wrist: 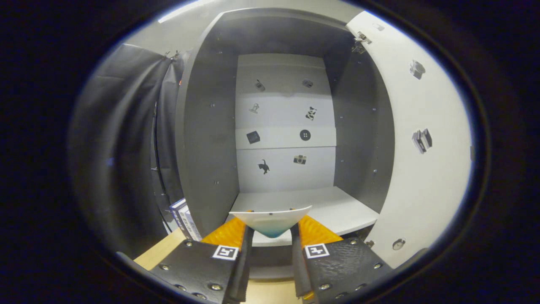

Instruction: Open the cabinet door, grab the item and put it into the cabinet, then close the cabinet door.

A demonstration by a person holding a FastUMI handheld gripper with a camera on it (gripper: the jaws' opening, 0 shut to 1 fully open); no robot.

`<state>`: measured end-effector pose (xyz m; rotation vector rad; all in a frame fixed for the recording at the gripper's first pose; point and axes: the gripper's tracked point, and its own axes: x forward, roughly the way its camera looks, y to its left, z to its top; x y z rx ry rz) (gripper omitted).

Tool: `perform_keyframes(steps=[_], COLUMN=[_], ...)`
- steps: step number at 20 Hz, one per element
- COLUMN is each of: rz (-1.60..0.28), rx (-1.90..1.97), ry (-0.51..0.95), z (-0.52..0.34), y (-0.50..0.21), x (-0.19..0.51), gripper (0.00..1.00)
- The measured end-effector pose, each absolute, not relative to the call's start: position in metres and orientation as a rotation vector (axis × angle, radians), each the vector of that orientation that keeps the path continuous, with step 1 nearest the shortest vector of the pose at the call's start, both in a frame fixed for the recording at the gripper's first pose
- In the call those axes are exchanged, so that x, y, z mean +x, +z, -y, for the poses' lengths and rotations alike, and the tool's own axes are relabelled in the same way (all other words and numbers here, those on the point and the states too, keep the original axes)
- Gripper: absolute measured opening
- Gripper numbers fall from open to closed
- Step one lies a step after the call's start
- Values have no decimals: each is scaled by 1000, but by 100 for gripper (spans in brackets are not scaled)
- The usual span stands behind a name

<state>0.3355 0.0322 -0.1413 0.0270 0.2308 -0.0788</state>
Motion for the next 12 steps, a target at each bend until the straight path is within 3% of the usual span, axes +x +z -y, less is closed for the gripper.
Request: perform_keyframes(steps=[12], rz=[-443], rx=[19], ry=[-91], z=[-17], y=[-159], x=[380], gripper=[43])
